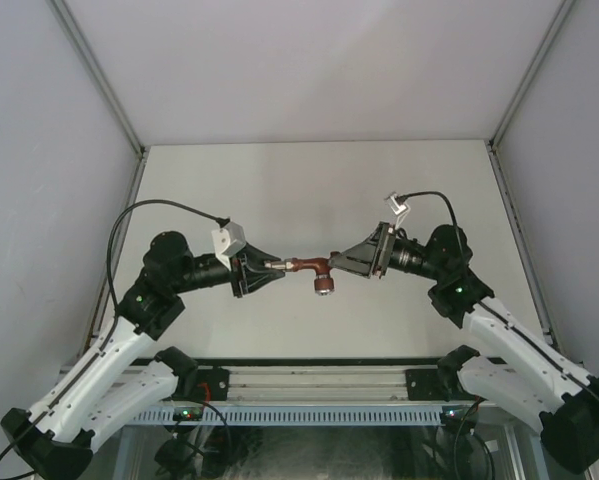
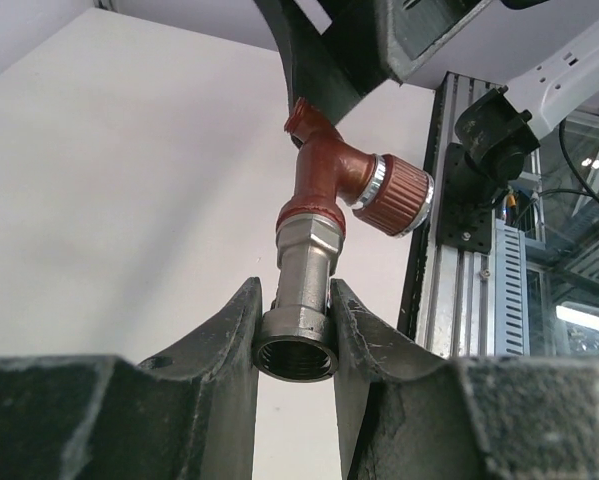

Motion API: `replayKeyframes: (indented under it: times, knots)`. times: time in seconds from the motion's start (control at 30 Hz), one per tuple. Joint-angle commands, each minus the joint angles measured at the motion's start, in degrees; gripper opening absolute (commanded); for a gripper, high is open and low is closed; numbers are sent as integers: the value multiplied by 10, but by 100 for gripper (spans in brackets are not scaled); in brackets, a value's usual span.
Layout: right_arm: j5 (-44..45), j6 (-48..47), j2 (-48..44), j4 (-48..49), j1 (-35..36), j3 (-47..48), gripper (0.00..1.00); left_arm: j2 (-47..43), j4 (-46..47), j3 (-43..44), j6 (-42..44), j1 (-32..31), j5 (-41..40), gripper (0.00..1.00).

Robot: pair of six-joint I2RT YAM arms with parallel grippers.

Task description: Install the water faucets

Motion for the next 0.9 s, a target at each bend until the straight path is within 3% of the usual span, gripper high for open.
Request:
replayKeyframes:
  times: [0.0,0.13,0.3,0.4,0.43,0.53,0.67,0.87]
  knots:
    - [100,-216,-68,-39,-1,21,73,-13,25,1,-13,-3,23,0]
    - [163,-417,-122,-90,9,22,79,-12,25,5,-23,-3,32,0]
    - [177,-665,-171,-128,48,21,86,-9,25,6,-28,-3,36,0]
    - [173,-865,-187,-187,109,21,89,-10,25,8,-32,-3,35,0]
    - [176,-971,-190,-213,138,22,90,-9,24,10,-35,-3,32,0]
    - [260,-1140,-188,-240,223,4,92,-7,17,18,-40,-3,33,0]
    - [374,-1229,-179,-210,282,-18,93,-1,5,23,-42,-2,29,0]
    - [394,-1285,-174,-166,304,-32,93,5,-2,28,-52,-3,38,0]
